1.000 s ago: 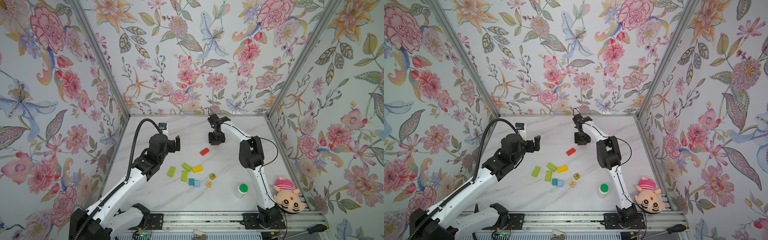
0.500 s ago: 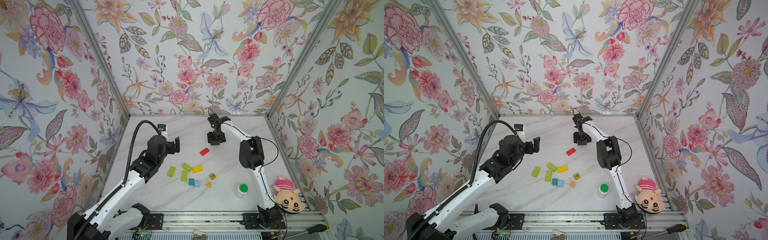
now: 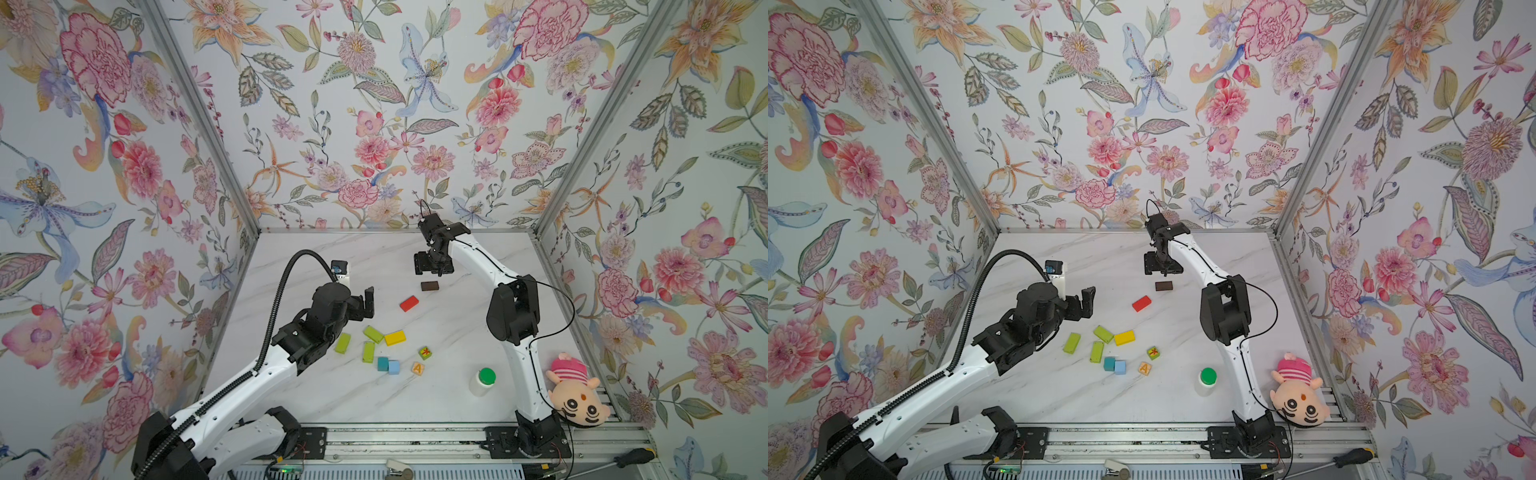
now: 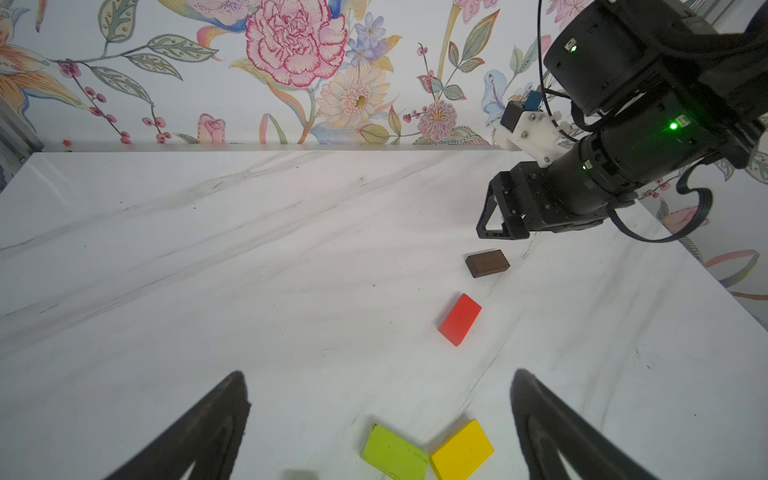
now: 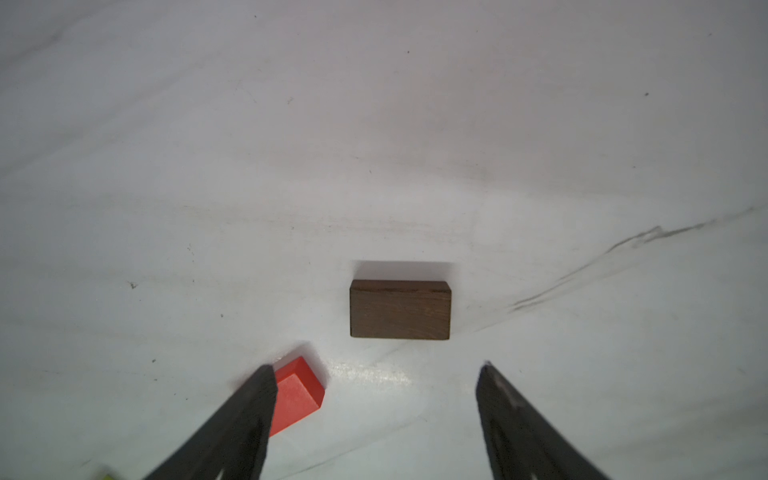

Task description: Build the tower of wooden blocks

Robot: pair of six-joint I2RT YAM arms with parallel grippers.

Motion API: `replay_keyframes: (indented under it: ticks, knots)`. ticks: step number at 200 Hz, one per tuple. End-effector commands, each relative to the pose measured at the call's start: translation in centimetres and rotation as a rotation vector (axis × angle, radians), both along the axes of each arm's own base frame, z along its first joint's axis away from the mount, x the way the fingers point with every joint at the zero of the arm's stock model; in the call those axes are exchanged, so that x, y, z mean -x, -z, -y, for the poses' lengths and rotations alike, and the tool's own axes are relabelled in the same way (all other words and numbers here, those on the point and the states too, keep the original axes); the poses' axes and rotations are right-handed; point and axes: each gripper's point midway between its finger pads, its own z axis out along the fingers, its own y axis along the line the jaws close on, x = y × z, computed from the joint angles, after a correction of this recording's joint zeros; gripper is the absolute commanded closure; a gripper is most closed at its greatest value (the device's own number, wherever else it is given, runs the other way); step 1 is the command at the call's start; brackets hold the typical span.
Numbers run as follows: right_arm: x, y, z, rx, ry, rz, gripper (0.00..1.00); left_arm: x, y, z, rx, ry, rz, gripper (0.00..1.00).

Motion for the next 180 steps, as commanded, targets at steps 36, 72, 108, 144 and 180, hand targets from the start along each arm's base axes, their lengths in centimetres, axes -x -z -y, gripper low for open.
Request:
replay_keyframes:
  ticks: [36,72,108,144,180]
  knots:
    - [2.7,-1.1,-0.7,-0.002,-0.063,-0.032,0.21,0.4,1.1,1.1,-0.035,-0.015,-0.069,0.01]
    - [4.8,-0.6,-2.2,0.005,-0.142,-0.060,0.19,2.2,2.3,-0.5,-0.004,-0.059,-0.095,0.01]
    - [6.5,0.1,-4.4,-0.033,-0.260,-0.100,0.11,3.8,3.5,-1.9,0.015,-0.080,-0.123,0.01]
    - [7.8,1.0,-5.7,-0.038,-0.331,-0.130,0.07,4.9,4.1,-1.8,0.024,-0.060,-0.128,0.01]
    - [8.3,1.8,-6.6,-0.023,-0.375,-0.139,0.07,6.3,5.0,-0.5,0.067,-0.022,-0.124,0.01]
